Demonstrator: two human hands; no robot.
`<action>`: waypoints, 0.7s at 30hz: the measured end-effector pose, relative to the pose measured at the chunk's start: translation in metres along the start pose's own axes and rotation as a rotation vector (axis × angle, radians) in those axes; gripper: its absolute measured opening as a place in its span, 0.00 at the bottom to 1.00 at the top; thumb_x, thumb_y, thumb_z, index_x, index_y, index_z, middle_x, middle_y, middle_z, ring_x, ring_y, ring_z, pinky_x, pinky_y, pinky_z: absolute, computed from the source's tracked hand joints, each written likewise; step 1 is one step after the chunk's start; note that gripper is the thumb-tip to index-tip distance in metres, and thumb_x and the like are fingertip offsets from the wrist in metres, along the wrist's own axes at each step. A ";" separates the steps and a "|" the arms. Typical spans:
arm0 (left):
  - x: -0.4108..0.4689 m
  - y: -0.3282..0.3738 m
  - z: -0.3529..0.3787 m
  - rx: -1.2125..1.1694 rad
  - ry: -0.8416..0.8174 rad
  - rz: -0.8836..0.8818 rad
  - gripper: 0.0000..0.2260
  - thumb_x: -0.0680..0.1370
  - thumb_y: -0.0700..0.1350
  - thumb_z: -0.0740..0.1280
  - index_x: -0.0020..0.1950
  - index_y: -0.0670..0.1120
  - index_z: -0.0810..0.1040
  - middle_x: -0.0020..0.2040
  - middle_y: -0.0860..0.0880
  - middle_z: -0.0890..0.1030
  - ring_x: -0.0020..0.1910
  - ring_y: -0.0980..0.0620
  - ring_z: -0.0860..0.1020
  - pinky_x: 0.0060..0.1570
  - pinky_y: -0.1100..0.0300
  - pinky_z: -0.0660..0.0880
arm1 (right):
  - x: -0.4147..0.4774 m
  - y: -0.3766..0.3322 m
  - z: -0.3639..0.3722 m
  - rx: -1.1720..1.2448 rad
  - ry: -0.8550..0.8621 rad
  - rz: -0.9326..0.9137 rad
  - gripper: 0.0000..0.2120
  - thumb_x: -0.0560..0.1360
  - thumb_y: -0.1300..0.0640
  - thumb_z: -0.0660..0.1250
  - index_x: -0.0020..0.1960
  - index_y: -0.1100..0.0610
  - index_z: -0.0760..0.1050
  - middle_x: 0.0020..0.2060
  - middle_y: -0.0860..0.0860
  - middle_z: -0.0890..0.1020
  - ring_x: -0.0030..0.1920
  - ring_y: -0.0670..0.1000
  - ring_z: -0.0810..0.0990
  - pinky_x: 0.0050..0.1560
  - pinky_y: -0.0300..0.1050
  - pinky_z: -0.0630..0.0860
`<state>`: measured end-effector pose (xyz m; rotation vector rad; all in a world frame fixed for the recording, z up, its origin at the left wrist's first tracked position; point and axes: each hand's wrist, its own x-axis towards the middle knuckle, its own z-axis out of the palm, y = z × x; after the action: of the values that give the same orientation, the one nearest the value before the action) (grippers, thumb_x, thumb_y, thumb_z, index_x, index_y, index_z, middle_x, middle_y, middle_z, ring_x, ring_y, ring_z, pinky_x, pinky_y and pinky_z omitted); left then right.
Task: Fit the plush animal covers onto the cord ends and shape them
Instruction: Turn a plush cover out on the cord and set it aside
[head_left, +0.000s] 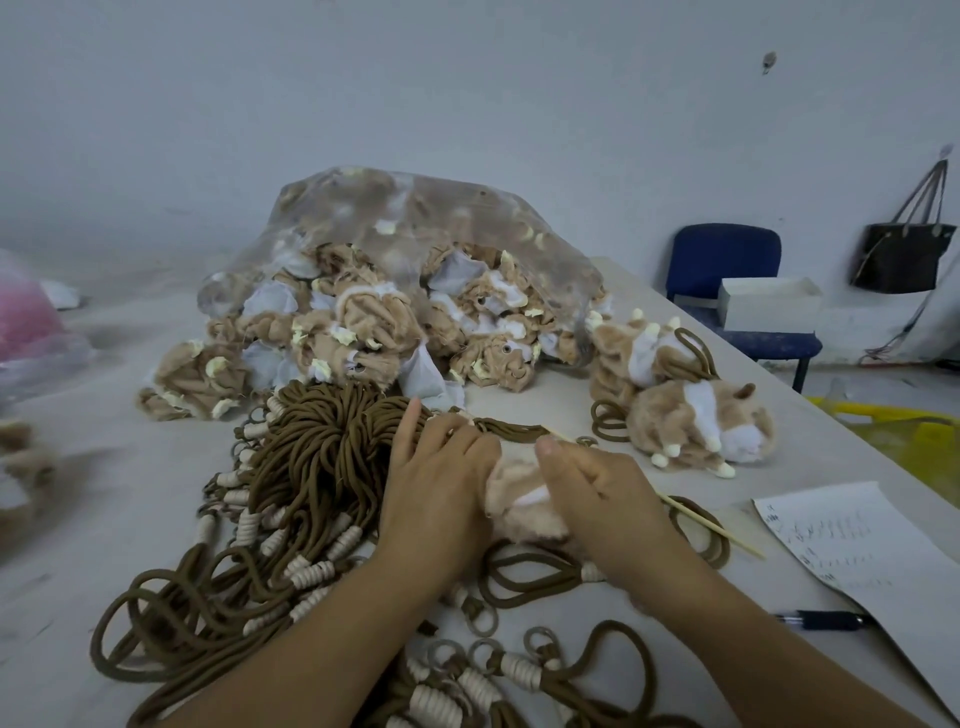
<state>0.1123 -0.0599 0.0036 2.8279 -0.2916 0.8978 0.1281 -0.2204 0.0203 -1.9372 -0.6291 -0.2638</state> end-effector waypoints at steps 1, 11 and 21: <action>0.000 -0.001 0.001 0.005 0.013 -0.005 0.10 0.66 0.47 0.76 0.42 0.47 0.77 0.43 0.52 0.80 0.55 0.47 0.79 0.72 0.41 0.59 | 0.002 0.000 -0.002 0.045 0.024 0.054 0.23 0.80 0.49 0.59 0.27 0.52 0.67 0.22 0.43 0.68 0.25 0.40 0.66 0.27 0.32 0.63; -0.001 0.009 0.003 -0.256 0.307 0.070 0.17 0.70 0.56 0.67 0.56 0.51 0.73 0.59 0.52 0.70 0.62 0.52 0.69 0.70 0.51 0.58 | 0.014 0.009 -0.007 0.559 0.310 0.549 0.21 0.76 0.37 0.60 0.36 0.48 0.84 0.36 0.54 0.86 0.39 0.54 0.85 0.45 0.52 0.78; -0.001 0.004 0.002 -0.687 0.118 -0.076 0.08 0.78 0.41 0.68 0.57 0.48 0.80 0.52 0.55 0.76 0.47 0.65 0.74 0.46 0.74 0.69 | 0.011 0.008 -0.004 0.537 0.078 0.493 0.19 0.78 0.45 0.62 0.45 0.57 0.84 0.42 0.58 0.85 0.45 0.57 0.84 0.51 0.52 0.79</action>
<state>0.1112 -0.0644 0.0018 2.1341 -0.3846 0.7570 0.1418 -0.2233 0.0213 -1.4892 -0.1309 0.1321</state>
